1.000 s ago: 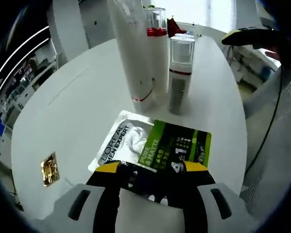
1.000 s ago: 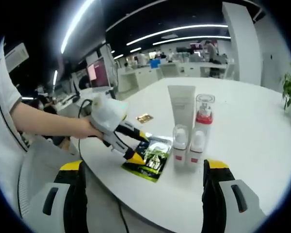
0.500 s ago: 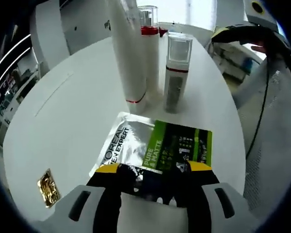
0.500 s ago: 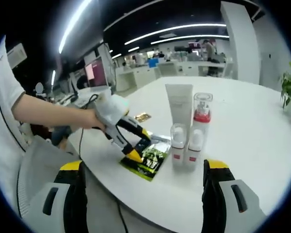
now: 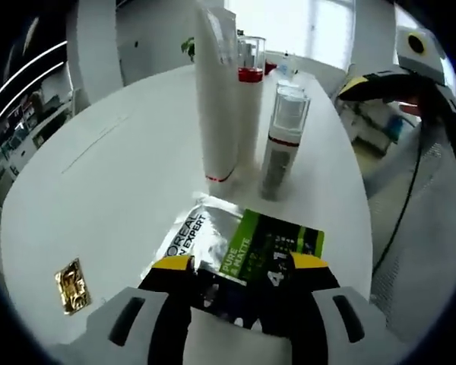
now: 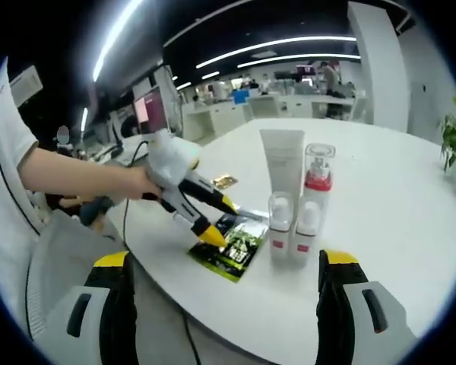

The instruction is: Arrange the skincare products in the storage area until every visible bottle or jar stands upright without overlapping.

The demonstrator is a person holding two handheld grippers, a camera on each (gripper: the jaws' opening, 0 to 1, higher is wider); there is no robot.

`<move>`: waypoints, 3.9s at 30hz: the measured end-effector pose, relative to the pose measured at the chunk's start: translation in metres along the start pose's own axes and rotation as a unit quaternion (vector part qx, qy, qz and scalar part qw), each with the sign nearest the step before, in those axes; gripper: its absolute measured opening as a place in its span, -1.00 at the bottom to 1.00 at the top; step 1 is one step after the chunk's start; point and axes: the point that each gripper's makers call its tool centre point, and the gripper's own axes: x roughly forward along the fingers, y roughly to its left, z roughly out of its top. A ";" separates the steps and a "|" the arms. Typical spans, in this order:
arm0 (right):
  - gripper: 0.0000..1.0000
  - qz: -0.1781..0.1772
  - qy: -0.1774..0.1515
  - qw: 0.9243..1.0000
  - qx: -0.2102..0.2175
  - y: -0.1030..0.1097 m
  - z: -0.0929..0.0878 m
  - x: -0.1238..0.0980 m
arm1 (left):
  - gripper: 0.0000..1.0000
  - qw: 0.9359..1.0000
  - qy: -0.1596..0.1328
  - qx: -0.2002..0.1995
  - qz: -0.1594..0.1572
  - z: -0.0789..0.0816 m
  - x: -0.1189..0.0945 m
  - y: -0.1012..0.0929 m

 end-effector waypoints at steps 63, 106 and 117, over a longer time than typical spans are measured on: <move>0.99 0.010 0.014 0.999 -0.050 -0.001 -0.001 0.008 | 0.98 0.923 -0.136 -0.301 0.199 -0.065 -0.189 -0.039; 0.95 0.019 -0.001 0.999 -0.051 0.003 0.005 0.008 | 0.77 0.911 -0.104 -0.289 0.276 -0.042 -0.167 -0.004; 0.95 0.035 0.021 0.998 -0.058 0.012 -0.002 0.012 | 0.72 0.912 -0.068 -0.298 0.274 -0.046 -0.158 0.016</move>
